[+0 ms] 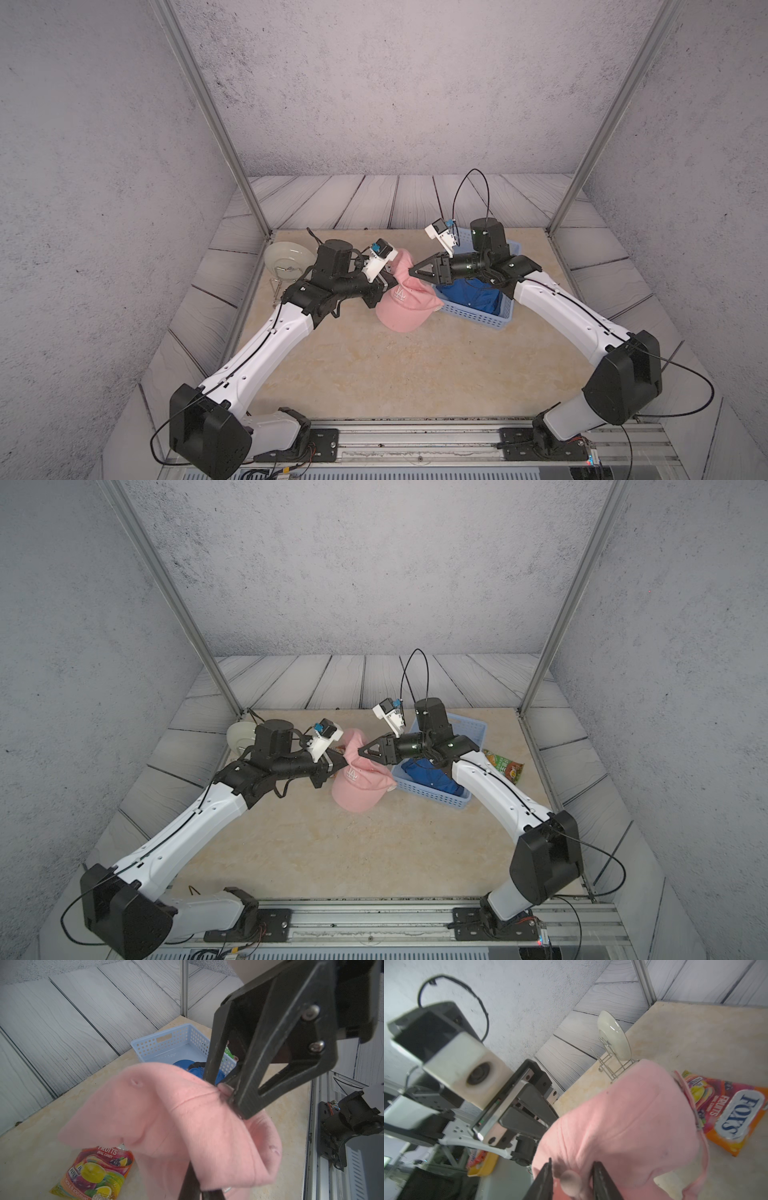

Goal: Turn the baseball cap inside out
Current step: Turn over the baseball cap.

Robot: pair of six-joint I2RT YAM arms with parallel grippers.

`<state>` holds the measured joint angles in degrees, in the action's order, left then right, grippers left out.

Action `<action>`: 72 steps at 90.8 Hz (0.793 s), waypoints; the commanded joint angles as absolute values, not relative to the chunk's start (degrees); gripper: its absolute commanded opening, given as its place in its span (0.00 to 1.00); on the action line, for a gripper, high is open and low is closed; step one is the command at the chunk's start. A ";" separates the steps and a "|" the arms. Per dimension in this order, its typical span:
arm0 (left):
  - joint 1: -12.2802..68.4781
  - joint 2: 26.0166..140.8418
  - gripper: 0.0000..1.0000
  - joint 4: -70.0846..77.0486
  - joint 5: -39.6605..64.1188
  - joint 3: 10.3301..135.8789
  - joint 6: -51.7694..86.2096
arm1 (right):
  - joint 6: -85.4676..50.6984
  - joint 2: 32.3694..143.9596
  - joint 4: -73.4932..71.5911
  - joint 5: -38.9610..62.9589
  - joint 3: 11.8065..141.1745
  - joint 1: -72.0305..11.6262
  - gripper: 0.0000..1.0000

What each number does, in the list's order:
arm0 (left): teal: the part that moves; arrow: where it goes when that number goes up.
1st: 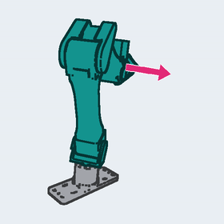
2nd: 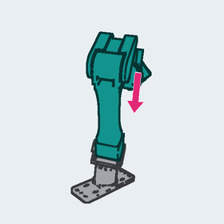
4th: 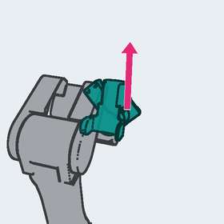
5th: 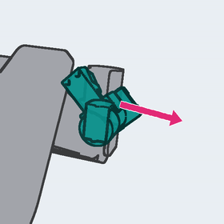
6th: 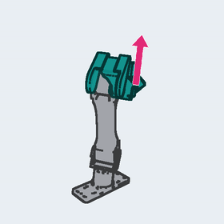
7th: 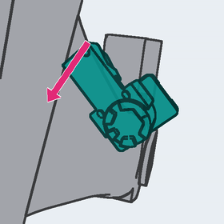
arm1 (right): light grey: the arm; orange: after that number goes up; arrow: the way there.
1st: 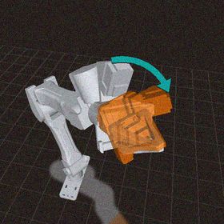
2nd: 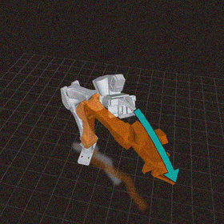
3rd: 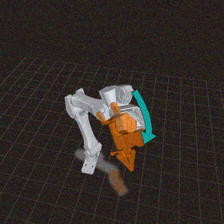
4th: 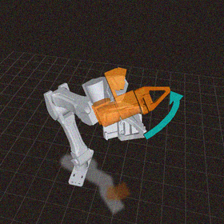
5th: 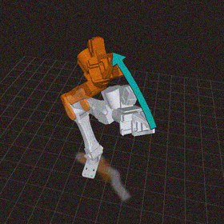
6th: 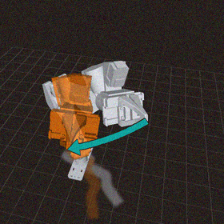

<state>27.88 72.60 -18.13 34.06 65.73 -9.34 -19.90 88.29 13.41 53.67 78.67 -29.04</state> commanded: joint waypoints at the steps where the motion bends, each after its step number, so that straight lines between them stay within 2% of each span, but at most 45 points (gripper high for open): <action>1: 28.13 73.04 0.00 -18.83 32.81 67.48 -11.00 | -17.08 87.95 16.14 51.32 80.34 -29.20 0.26; 10: 28.13 72.88 0.00 -22.08 30.78 67.82 -12.87 | -12.10 87.37 21.29 45.00 81.13 -30.04 0.20; 20: 28.17 72.27 0.00 -27.09 27.57 68.20 -14.62 | -5.12 87.60 27.74 32.66 83.55 -32.73 0.10; 35: 28.04 71.36 0.00 -35.80 18.57 68.16 -16.17 | 1.43 88.23 30.37 13.26 85.09 -37.46 0.09; 44: 27.58 71.89 0.01 -40.34 13.61 68.15 -16.48 | 5.03 89.66 30.79 5.04 85.80 -40.68 0.09; 50: 26.87 72.30 0.09 -42.13 12.42 68.10 -15.45 | 5.60 90.75 30.17 2.17 85.88 -42.29 0.09; 54: 26.21 72.43 0.17 -42.11 12.81 67.92 -13.95 | 5.12 91.29 29.21 1.64 85.58 -43.06 0.09; 64: 23.42 71.81 0.58 -38.94 16.24 65.98 -8.65 | 1.83 91.86 26.28 1.84 84.66 -43.82 0.09; 72: 20.47 70.19 0.80 -35.16 20.06 63.58 -2.73 | -0.27 92.07 25.06 1.20 84.79 -44.23 0.09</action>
